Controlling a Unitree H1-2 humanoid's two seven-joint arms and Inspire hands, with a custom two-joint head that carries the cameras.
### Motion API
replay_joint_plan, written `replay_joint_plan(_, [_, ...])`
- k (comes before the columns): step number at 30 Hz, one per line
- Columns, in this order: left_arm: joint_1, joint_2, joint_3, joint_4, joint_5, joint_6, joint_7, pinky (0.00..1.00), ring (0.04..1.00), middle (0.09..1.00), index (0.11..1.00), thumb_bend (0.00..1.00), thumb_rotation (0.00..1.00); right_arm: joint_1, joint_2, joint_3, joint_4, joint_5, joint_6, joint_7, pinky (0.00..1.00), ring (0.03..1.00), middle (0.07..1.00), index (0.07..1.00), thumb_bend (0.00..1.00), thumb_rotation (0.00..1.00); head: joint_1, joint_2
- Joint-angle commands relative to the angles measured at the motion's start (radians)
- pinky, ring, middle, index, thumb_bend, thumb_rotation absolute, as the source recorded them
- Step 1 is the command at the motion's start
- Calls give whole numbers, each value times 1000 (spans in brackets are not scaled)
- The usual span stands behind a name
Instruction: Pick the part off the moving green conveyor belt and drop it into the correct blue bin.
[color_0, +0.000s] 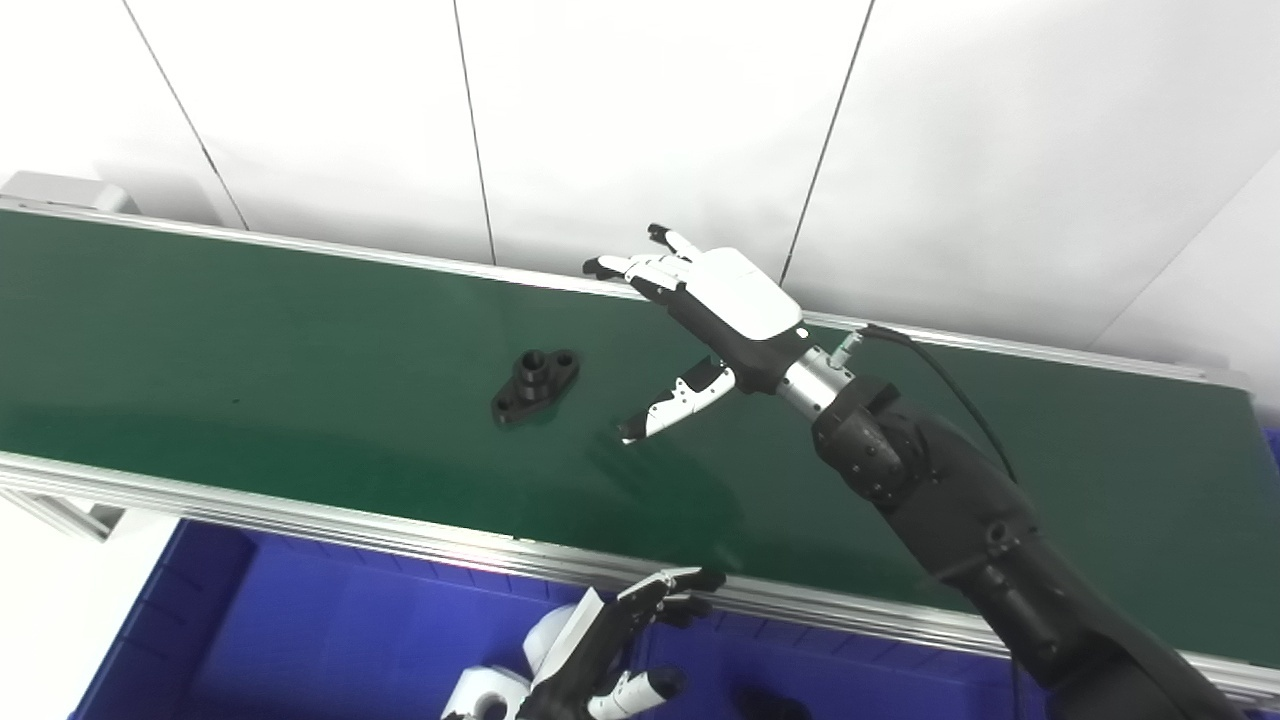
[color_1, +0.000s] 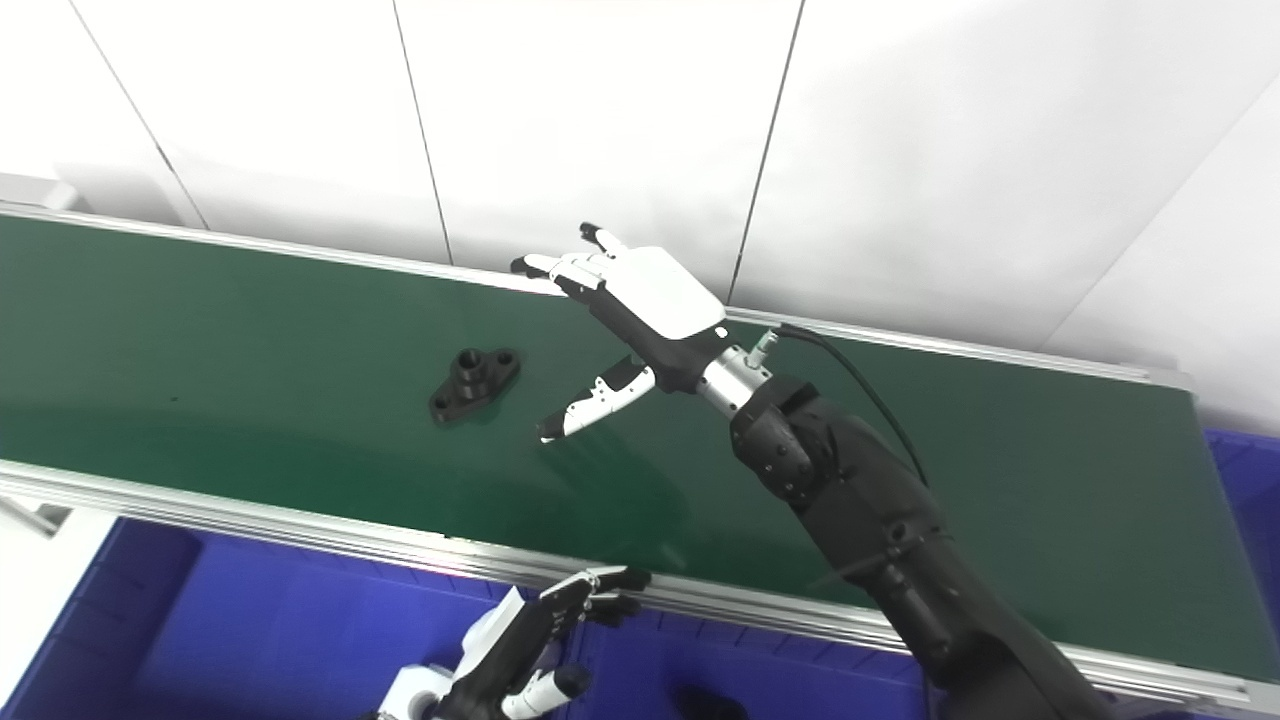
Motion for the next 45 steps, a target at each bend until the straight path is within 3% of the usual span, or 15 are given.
replay_joint_plan(1, [-1, -111, -67, -16, 15, -28, 14, 721, 829, 828, 785, 903, 983, -63, 13, 6, 2, 11, -25, -44, 1000, 865, 862, 909, 1000, 728, 4, 2])
replay_joint_plan(16, [10, -129, -82, -20, 35, -21, 29, 715, 829, 826, 787, 923, 1000, -111, 58, 82, 166, 36, -25, -95, 1000, 901, 872, 910, 1000, 718, 37, 6])
replay_joint_plan(37, [29, -155, -110, -32, 58, -13, 48, 703, 829, 832, 791, 913, 1000, -129, 89, 125, 253, 51, -25, -106, 1000, 921, 880, 919, 1000, 725, 87, 20])
replay_joint_plan(40, [27, -159, -111, -24, 65, -23, 56, 694, 825, 830, 787, 909, 1000, -131, 100, 129, 278, 51, -25, -113, 1000, 907, 878, 915, 1000, 685, 92, 22])
replay_joint_plan(42, [28, -162, -113, -21, 67, -28, 60, 690, 824, 830, 786, 912, 1000, -132, 110, 129, 300, 47, -25, -119, 1000, 882, 864, 913, 959, 586, 99, 24])
replay_joint_plan(45, [27, -164, -115, -22, 70, -24, 61, 689, 824, 832, 786, 923, 1000, -130, 125, 131, 338, 44, -25, -130, 1000, 864, 846, 913, 951, 565, 106, 25])
